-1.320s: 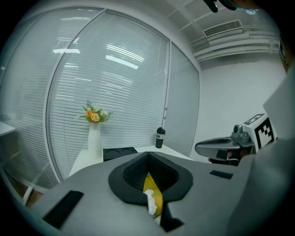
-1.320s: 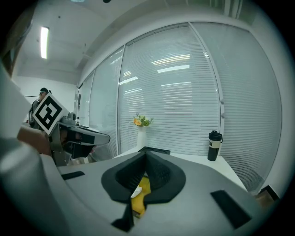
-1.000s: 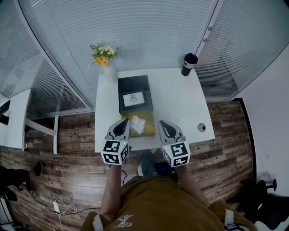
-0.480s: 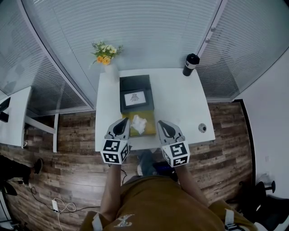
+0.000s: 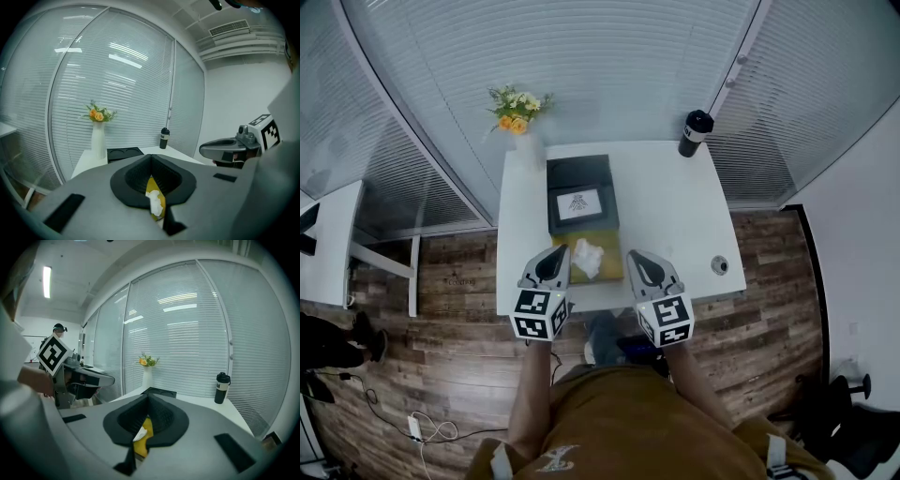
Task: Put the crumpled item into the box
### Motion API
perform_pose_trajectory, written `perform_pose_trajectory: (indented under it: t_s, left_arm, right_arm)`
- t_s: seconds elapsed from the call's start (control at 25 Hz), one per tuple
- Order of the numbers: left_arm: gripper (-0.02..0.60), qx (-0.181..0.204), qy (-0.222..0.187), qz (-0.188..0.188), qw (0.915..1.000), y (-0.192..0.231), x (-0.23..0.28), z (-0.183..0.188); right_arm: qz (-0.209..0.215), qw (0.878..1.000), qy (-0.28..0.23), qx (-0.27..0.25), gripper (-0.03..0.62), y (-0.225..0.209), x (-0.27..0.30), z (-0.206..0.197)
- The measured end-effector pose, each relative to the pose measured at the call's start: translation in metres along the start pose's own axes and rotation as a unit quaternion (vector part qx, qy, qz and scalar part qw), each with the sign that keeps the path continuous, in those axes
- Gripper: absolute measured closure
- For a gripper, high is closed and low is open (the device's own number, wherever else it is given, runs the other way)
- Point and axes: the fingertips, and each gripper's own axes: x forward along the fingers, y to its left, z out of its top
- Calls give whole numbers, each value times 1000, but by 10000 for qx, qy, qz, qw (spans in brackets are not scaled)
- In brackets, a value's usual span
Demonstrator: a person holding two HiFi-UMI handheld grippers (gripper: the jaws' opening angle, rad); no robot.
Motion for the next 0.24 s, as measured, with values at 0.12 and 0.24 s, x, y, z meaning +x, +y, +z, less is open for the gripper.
perform_pose_trajectory:
  t_s: [0.12,0.24]
  left_arm:
    - [557,-10,10,-3,10000,1,0,-1]
    - [557,-19,17,-2,10000,3,0,-3]
  right_arm:
    - [-3,10000,24,-13,582,0,1,-2]
    - [-4,10000,79,-21,582,1,3,-7]
